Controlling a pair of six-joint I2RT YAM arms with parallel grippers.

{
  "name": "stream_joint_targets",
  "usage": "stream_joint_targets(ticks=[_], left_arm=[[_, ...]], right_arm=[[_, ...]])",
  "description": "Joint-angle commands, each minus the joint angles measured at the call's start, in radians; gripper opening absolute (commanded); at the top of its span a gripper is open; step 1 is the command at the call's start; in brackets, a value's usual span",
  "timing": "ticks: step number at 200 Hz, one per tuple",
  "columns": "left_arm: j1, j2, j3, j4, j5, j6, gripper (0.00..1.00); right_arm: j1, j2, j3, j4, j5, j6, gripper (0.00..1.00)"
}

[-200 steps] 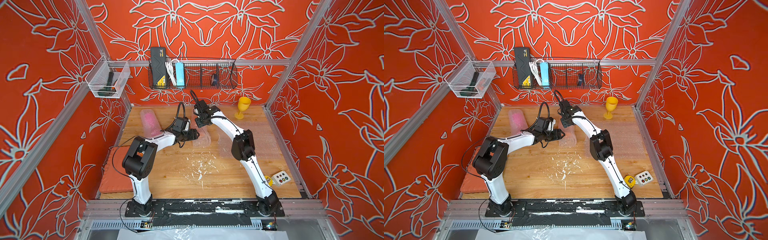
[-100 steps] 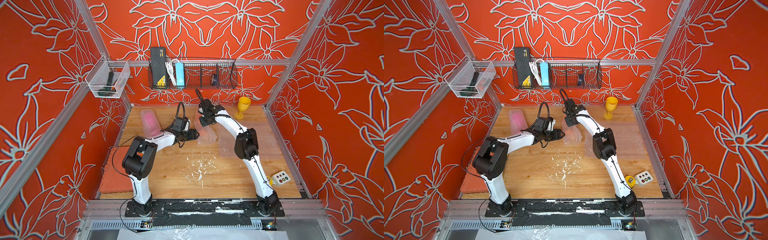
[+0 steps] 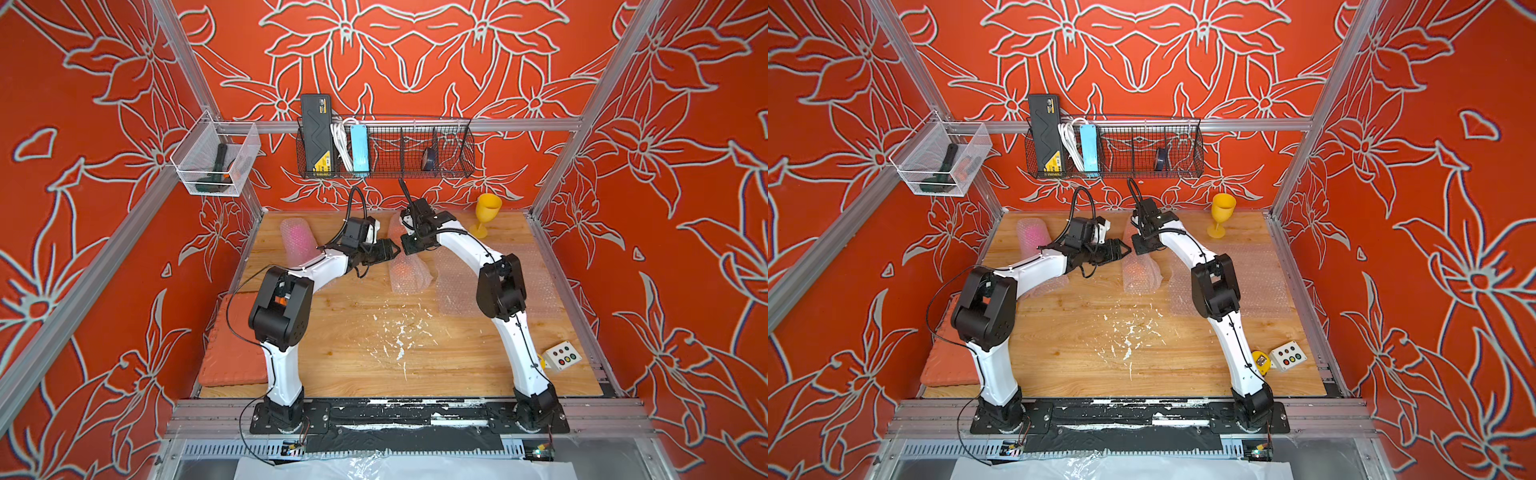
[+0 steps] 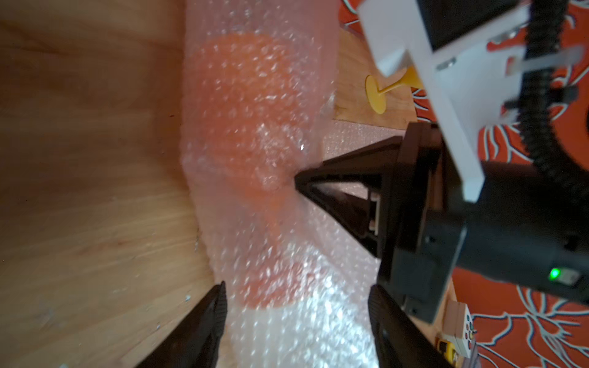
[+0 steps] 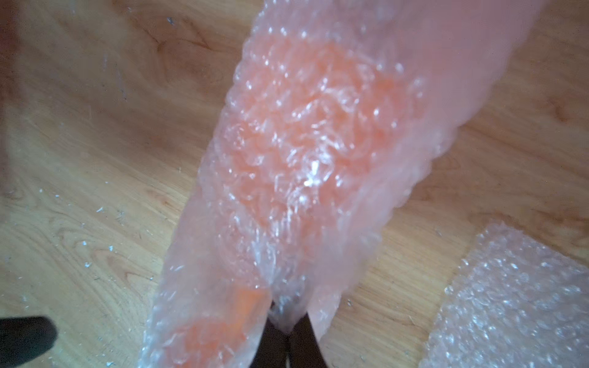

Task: Unpack wine glasses from bubble wrap
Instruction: Unwrap the bubble wrap at the center of the board.

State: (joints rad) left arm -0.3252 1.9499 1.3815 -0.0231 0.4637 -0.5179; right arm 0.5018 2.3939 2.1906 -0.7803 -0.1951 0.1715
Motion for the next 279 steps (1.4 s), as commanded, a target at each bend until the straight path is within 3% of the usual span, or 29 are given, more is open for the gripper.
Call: stream_joint_targets(ticks=[1,54,77,93,126,144,204,252,279], left_arm=[[-0.009,0.059,0.040,-0.034,0.051,-0.017,0.67],[-0.008,0.093,0.003,-0.035,-0.005,0.004,0.65],[-0.008,0.141,0.039,-0.042,0.027,0.000,0.65],[-0.008,0.153,0.043,-0.035,0.040,-0.001,0.55],[0.012,0.138,0.016,-0.032,0.033,0.008,0.17],[0.028,0.108,-0.019,-0.011,0.029,0.003,0.06],[0.034,0.070,-0.032,-0.024,0.007,0.018,0.03],[0.037,0.067,-0.031,-0.027,0.004,0.018,0.03],[0.037,0.062,-0.034,-0.029,0.005,0.022,0.03]], right_arm=[[-0.012,-0.042,-0.032,0.015,-0.055,0.017,0.03],[-0.047,-0.084,-0.115,0.109,-0.191,0.060,0.04],[-0.048,-0.079,-0.116,0.115,-0.229,0.066,0.04],[-0.048,-0.080,-0.125,0.113,-0.226,0.063,0.04],[-0.062,-0.097,-0.164,0.121,-0.218,0.055,0.04],[-0.076,-0.110,-0.187,0.128,-0.223,0.053,0.05],[-0.098,-0.135,-0.213,0.123,-0.234,0.040,0.07],[-0.104,-0.148,-0.230,0.118,-0.238,0.038,0.18],[-0.106,-0.135,-0.228,0.115,-0.238,0.041,0.17]])
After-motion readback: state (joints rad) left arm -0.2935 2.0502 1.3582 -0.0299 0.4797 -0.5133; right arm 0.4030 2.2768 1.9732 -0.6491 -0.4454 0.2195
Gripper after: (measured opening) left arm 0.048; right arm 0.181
